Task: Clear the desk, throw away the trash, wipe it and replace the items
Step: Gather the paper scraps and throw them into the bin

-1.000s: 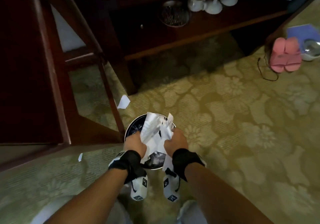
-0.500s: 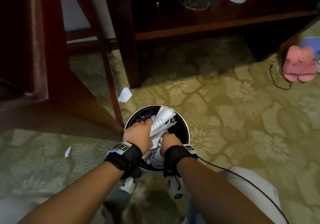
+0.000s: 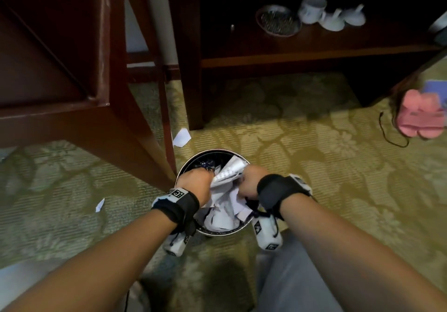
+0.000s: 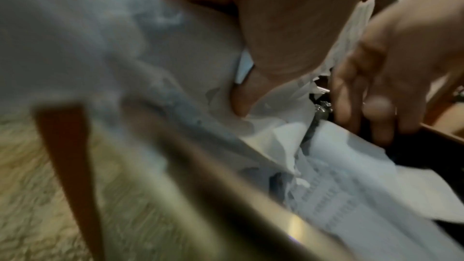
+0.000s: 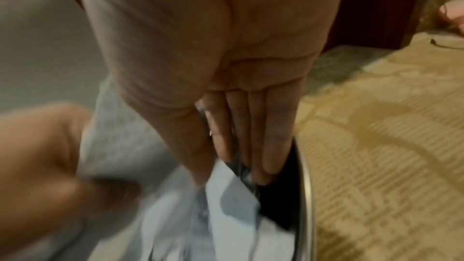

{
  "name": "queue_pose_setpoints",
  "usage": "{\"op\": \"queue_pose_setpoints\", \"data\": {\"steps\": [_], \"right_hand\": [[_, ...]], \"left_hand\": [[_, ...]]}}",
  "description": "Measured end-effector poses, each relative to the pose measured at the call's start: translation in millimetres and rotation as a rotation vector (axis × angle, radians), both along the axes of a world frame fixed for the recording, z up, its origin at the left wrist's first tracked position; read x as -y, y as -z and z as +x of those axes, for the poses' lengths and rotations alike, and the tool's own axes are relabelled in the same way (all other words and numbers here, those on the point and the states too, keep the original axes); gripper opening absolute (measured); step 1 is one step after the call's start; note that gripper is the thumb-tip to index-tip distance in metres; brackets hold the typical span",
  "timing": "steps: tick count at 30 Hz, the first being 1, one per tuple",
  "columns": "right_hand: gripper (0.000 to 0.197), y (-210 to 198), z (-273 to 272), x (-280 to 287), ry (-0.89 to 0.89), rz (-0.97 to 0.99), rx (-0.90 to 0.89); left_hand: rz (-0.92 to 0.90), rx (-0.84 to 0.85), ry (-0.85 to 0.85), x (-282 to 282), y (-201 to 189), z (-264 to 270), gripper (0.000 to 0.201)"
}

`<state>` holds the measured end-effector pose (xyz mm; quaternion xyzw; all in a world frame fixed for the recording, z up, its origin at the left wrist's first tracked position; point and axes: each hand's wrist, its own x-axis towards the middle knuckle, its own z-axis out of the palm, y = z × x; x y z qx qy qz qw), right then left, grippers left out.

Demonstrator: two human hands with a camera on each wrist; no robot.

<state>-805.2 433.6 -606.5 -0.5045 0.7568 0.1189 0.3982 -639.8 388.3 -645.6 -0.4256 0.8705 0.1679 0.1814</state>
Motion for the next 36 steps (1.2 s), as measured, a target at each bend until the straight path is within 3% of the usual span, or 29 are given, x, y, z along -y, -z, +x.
{"op": "queue_pose_setpoints", "data": {"steps": [4,7,10,15,20,24,27,36], "right_hand": [[0.010,-16.1,-30.7,1.0,0.164,-0.127,0.073],[0.009,-10.1,-42.7,-6.4,0.345,-0.201,0.166],[0.016,3.1,-41.3,-15.5,0.382,-0.255,0.212],[0.013,23.4,-32.5,-21.9,0.279,-0.298,0.179],[0.016,17.7,-30.1,-20.8,0.267,-0.322,0.188],[0.014,6.0,-31.1,-11.1,0.235,-0.364,0.162],[0.010,3.6,-28.3,-4.9,0.217,-0.376,0.168],[0.010,19.1,-24.9,-7.8,0.166,-0.344,0.164]], "left_hand": [[-0.041,0.136,0.237,-6.7,2.4,-12.9,0.031],[-0.049,0.210,0.344,-14.0,12.8,-22.4,0.028],[-0.016,0.255,0.416,-19.2,26.2,-27.0,0.028],[0.103,0.242,0.358,-22.8,34.6,-25.9,0.029],[0.202,0.136,0.231,-10.4,10.1,-16.9,0.059],[0.047,-0.001,0.322,-16.2,0.0,-10.0,0.077],[-0.104,0.044,0.480,-21.4,0.1,-14.5,0.045],[0.224,0.259,0.399,-26.6,34.3,-40.9,0.003]]}}
